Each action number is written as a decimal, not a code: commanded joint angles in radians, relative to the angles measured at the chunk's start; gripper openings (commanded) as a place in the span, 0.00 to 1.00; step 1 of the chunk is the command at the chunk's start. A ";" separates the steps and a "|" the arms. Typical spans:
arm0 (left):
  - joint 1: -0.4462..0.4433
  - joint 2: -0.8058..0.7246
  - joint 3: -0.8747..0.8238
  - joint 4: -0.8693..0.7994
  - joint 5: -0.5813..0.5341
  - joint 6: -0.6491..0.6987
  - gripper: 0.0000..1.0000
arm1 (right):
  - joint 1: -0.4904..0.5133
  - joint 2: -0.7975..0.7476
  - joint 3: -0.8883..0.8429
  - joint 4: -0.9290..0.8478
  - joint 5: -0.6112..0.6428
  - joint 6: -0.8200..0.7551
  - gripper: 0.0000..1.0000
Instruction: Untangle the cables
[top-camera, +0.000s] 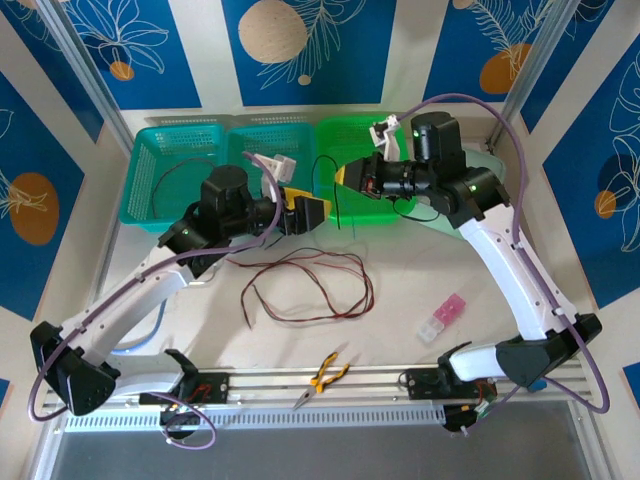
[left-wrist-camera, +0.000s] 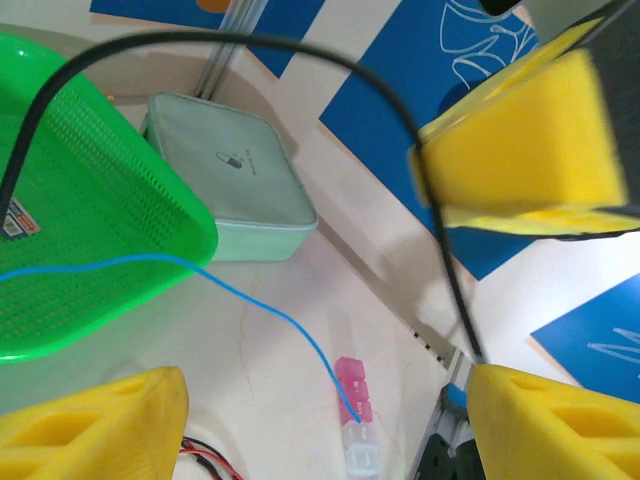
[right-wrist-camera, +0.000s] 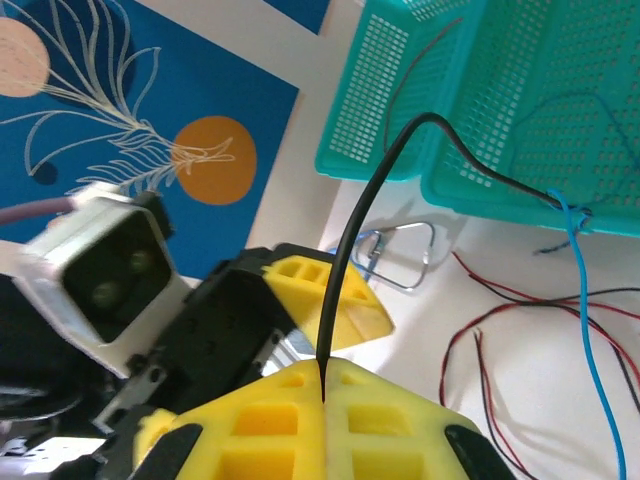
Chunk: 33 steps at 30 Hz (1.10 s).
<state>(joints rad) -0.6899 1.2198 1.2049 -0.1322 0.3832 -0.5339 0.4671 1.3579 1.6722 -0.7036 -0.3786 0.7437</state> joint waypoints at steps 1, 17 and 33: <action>0.015 -0.020 -0.013 0.095 -0.019 -0.098 0.74 | -0.001 -0.035 0.064 0.047 -0.049 0.037 0.00; 0.009 0.128 0.051 0.282 0.052 -0.401 0.70 | -0.001 -0.045 0.104 0.073 -0.092 0.059 0.00; 0.004 0.065 0.105 -0.044 -0.058 -0.249 0.03 | -0.062 -0.084 0.053 0.116 -0.060 0.069 0.00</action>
<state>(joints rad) -0.6815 1.3228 1.2667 -0.1005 0.3408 -0.8230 0.4225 1.3098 1.7424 -0.6277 -0.4446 0.7979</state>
